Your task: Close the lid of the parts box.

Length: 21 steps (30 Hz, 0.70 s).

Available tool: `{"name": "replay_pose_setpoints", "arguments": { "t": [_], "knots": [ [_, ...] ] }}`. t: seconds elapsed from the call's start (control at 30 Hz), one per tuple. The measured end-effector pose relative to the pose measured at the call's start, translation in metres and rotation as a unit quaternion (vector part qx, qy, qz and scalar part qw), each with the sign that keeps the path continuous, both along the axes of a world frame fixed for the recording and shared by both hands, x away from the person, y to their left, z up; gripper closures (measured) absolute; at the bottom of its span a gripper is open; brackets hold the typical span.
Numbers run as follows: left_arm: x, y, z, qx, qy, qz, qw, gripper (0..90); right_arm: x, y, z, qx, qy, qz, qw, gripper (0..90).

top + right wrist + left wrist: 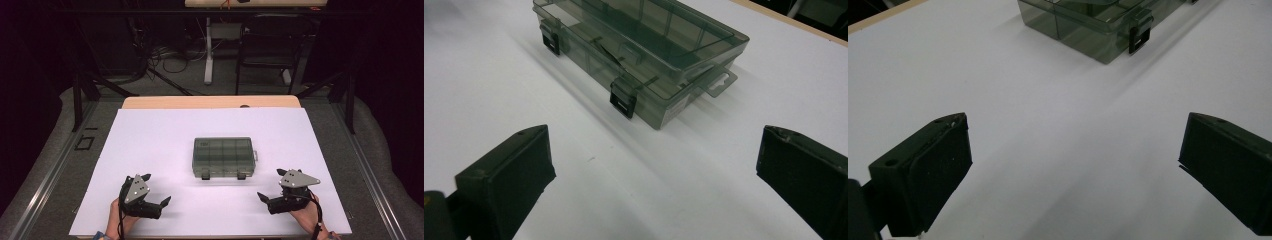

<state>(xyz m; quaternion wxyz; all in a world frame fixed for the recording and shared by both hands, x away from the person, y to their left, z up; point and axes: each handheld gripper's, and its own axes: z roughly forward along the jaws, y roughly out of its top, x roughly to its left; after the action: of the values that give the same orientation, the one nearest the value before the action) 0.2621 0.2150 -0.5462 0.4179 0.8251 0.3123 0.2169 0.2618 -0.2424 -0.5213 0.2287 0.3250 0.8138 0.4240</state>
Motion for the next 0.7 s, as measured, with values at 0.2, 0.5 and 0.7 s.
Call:
{"name": "replay_pose_setpoints", "arguments": {
  "t": [0.2,0.5,0.7],
  "knots": [
    [-0.003,0.000,-0.003,-0.001,-0.003,-0.005,1.0000,0.0,-0.006,-0.004,-0.006,0.000,-0.005,-0.009,0.9999,0.7],
    [-0.012,0.002,-0.009,-0.012,-0.015,-0.001,0.9998,0.0,-0.016,-0.011,-0.016,0.011,-0.017,-0.026,0.9995,0.4],
    [-0.012,0.001,-0.012,-0.010,-0.011,0.000,0.9999,0.0,-0.021,-0.012,-0.021,0.006,-0.016,-0.029,0.9994,0.0]
  ]
}}
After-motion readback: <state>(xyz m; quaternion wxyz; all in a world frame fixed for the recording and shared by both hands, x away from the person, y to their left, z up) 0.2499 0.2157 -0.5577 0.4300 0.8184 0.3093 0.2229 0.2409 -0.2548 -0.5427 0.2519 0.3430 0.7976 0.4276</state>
